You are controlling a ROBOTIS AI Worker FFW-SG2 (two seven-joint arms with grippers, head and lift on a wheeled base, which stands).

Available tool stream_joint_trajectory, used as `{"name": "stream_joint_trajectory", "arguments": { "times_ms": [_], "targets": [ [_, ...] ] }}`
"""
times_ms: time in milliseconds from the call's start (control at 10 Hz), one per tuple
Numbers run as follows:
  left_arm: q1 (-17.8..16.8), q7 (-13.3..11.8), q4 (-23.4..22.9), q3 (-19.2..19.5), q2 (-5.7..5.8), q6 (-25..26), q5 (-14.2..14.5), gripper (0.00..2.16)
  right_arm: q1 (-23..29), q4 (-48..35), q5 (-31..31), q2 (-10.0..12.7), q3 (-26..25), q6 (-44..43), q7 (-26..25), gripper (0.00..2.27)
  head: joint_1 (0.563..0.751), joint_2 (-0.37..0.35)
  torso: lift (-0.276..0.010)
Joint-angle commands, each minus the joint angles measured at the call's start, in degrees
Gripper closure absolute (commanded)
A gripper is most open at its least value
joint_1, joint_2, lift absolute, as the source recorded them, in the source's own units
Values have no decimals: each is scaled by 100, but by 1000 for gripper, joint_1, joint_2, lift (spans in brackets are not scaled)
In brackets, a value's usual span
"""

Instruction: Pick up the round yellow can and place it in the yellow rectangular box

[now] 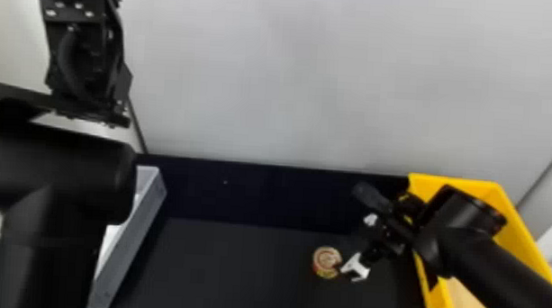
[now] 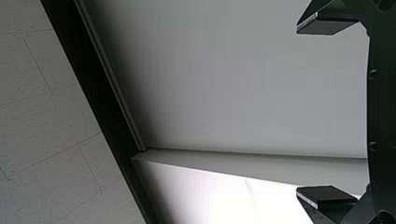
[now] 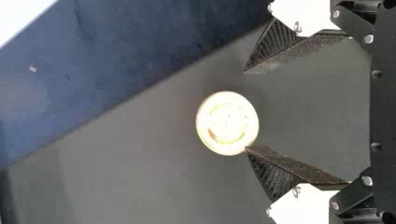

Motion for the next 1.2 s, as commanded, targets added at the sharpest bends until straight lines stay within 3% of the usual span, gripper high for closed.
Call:
{"name": "stream_joint_trajectory", "arguments": {
  "times_ms": [0,1100],
  "targets": [
    [19,1,-18,12,7,9,0,70,-87,-271,95,-46,-254,-47,-37,260,663,54,-10],
    [-25,45,0,-5,-37,9,0,70,-25,-367,-20,121,-430,-3,-204,190,663,54,-10]
  ]
}}
